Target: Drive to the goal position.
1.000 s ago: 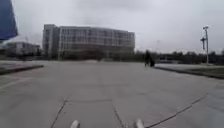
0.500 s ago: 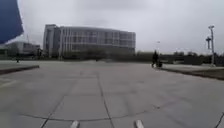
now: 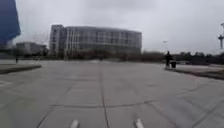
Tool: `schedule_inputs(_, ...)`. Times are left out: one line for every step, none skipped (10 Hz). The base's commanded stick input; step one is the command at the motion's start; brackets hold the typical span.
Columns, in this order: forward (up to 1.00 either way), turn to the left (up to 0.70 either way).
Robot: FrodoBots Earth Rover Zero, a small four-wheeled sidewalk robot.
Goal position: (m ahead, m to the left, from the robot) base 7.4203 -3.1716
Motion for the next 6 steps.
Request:
schedule_inputs(1.0, 0.0)
schedule_inputs(1.0, 0.0)
schedule_inputs(1.0, 0.0)
schedule_inputs(1.0, 0.0)
schedule_inputs(1.0, 0.0)
schedule_inputs(1.0, 0.0)
